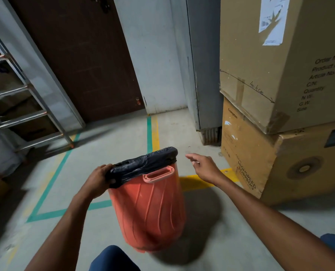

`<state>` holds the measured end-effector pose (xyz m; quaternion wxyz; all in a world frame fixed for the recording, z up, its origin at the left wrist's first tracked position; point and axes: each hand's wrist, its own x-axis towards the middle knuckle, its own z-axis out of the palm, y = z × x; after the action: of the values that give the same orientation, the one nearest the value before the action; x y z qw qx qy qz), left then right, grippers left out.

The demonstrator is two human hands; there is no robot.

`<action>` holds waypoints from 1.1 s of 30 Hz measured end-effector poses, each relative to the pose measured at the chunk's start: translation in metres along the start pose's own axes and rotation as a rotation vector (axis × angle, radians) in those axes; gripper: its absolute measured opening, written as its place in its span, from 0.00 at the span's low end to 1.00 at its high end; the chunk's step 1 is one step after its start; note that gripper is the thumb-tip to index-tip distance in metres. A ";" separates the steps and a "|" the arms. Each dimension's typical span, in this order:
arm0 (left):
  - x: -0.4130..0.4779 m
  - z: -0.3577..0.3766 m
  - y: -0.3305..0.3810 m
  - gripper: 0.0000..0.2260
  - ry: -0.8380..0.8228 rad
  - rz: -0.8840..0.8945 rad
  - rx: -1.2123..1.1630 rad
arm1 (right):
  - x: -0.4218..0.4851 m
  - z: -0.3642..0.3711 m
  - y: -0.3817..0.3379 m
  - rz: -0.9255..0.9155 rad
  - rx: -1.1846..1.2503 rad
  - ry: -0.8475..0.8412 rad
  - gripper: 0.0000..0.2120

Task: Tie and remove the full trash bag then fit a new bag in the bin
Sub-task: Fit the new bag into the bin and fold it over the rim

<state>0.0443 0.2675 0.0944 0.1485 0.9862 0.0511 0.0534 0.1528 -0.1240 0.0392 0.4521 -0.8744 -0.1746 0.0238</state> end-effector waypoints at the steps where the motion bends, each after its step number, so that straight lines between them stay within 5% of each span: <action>1: -0.002 -0.003 -0.006 0.14 -0.001 -0.030 0.004 | 0.001 0.004 -0.005 -0.029 -0.021 -0.033 0.20; 8: -0.023 -0.007 -0.049 0.14 0.013 -0.103 -0.035 | 0.016 0.045 -0.044 -0.296 -0.279 -0.161 0.32; 12: -0.026 -0.013 -0.066 0.18 -0.006 -0.018 0.187 | 0.013 0.078 -0.073 -0.482 -0.508 -0.129 0.43; 19: -0.016 0.003 -0.095 0.16 0.036 -0.261 0.051 | -0.029 0.137 -0.131 -0.494 -0.654 0.064 0.31; 24: -0.011 0.002 -0.126 0.24 -0.043 -0.299 0.064 | -0.062 0.157 -0.151 -0.580 -0.877 -0.009 0.28; 33: -0.003 0.007 -0.102 0.27 0.005 -0.198 0.045 | -0.035 0.121 -0.134 -0.551 -0.611 0.113 0.16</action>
<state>0.0338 0.3618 0.0572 0.1307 0.9792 0.1497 0.0400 0.0576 0.0302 0.0713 0.1700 -0.8889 -0.3761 -0.1990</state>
